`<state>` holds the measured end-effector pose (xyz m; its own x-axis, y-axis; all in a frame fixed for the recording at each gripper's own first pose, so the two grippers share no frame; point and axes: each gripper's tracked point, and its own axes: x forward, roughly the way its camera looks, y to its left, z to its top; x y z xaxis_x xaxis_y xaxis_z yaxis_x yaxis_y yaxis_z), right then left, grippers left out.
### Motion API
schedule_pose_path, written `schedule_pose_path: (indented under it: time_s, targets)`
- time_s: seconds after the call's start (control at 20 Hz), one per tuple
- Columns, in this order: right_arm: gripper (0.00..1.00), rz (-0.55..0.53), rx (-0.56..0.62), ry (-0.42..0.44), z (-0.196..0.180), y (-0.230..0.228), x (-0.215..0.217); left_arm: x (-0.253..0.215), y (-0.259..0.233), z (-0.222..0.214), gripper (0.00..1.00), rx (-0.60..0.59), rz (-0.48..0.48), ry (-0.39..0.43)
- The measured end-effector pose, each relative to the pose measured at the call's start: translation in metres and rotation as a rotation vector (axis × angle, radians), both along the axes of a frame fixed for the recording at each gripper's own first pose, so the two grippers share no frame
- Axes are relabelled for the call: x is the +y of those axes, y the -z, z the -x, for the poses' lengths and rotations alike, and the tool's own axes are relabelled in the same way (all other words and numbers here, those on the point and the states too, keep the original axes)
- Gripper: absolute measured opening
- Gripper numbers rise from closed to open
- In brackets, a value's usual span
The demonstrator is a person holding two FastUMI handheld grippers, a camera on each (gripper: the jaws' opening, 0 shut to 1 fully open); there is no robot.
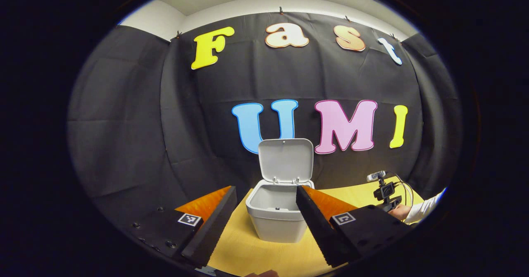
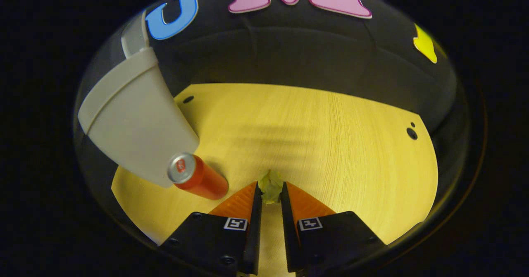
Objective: Press the lid of the desktop garbage bin to open it, pick up the crumpled paper on the desktop and throw it into the bin, then pick up the pop can on the desktop and drop it into the bin, and finally close the garbage bin lid.
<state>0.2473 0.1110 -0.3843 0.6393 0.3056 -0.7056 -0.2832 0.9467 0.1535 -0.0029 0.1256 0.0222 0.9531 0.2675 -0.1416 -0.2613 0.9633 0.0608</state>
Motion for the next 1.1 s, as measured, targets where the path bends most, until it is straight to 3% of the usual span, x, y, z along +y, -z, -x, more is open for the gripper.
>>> schedule_pose_path:
  time_s: [0.35,0.55,0.8,1.1]
  targets:
    - [0.30,-0.168,-0.359,-0.162,-0.028,-0.172,0.055,-0.004,-0.003,0.010,0.99,-0.017,0.008,0.004]
    - [0.30,-0.280,-0.508,-0.294,-0.020,-0.265,0.120,0.002,0.000,0.023,0.99,-0.015,0.014,-0.023]
    - [0.29,-0.321,-0.524,-0.427,-0.007,-0.285,0.193,0.010,0.006,0.045,0.99,-0.008,0.043,-0.072]
    - [0.30,-0.223,-0.434,-0.459,-0.009,-0.234,0.233,0.020,0.014,0.066,0.99,0.006,0.046,-0.116]
